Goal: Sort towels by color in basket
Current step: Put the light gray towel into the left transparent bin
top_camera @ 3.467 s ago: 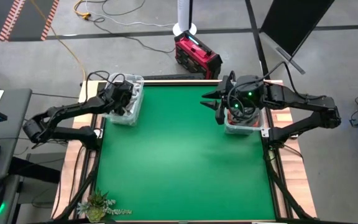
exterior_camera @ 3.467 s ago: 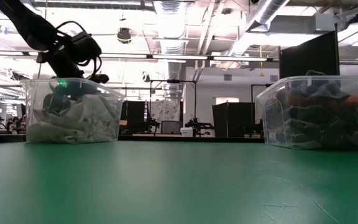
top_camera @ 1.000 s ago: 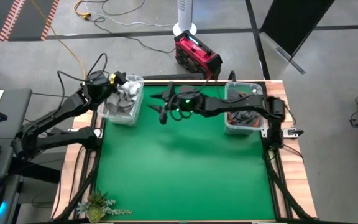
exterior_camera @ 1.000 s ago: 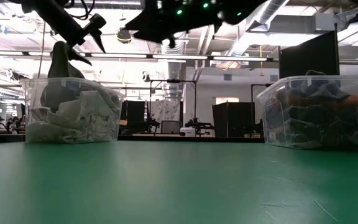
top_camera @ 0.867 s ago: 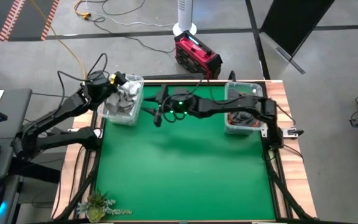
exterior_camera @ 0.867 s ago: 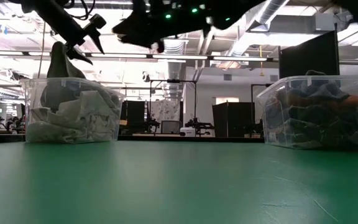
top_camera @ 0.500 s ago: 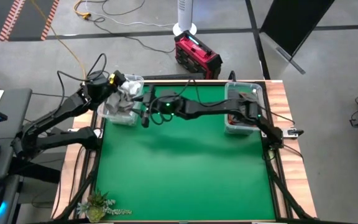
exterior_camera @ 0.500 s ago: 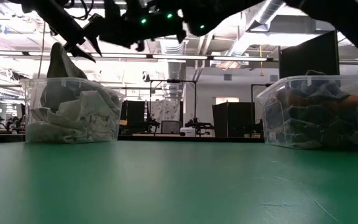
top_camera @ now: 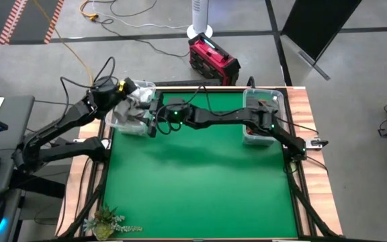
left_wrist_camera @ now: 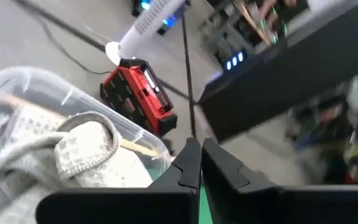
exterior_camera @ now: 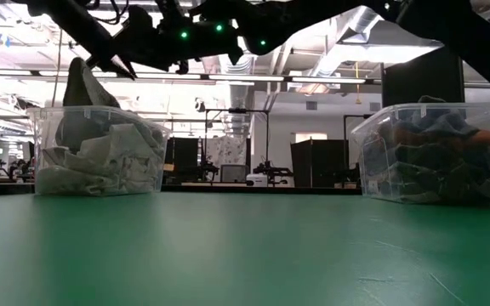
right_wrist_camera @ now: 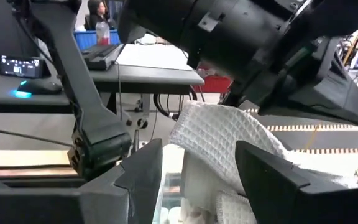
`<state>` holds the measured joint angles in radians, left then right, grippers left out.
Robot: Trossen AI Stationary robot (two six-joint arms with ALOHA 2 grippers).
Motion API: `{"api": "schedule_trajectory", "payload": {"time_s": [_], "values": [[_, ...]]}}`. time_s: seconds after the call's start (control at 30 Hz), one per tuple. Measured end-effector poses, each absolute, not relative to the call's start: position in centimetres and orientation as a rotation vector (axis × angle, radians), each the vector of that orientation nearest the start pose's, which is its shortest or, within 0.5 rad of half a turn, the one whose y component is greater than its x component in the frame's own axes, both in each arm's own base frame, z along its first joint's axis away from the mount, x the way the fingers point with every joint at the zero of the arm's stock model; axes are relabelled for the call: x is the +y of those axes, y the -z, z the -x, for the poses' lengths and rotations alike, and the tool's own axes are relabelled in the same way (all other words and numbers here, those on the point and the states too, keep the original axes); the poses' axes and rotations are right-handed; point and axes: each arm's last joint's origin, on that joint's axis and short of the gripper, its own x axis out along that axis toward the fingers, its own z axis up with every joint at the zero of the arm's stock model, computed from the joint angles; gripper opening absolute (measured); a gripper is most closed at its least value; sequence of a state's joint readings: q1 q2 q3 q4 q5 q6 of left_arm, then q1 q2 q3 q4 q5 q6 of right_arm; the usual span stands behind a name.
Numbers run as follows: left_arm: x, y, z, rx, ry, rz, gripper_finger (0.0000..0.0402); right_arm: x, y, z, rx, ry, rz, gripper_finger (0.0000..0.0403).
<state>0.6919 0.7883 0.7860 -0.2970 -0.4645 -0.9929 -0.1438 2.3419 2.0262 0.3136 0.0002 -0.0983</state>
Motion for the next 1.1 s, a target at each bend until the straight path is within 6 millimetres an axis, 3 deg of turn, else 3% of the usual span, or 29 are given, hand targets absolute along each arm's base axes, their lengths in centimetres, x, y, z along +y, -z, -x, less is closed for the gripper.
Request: {"api": "schedule_trajectory", "payload": {"time_s": [0.13, 0.33, 0.57, 0.73, 0.93, 1.1], "values": [[11.7, -32.1, -12.3, -0.112, -1.152, 0.737, 0.0006, -7.9, -27.5, -54.6, 0.006, 0.144, 0.065, 0.0234], [11.9, -32.2, -12.0, -0.039, -1.168, 0.611, 0.0001, -7.8, -27.3, -54.6, 0.027, 0.142, 0.051, 0.0234], [12.4, -32.6, -11.2, -0.193, -1.194, 0.777, 0.0001, -7.5, -26.7, -54.6, 0.1, 0.134, 0.046, 0.0234], [12.7, -31.7, -11.0, -0.139, -1.081, 1.004, 0.0001, -7.6, -25.9, -53.8, 0.274, 0.136, 0.014, 0.0234], [12.7, -31.3, -11.9, -0.17, -0.962, 1.249, 0.0001, -8.4, -30.6, -50.7, 0.364, 0.163, -0.032, 0.0234], [13.1, -29.1, -12.6, -0.223, -0.952, 1.377, 0.0001, -9.2, -34.3, -47.5, 0.419, 0.172, 0.045, 0.0234]]}}
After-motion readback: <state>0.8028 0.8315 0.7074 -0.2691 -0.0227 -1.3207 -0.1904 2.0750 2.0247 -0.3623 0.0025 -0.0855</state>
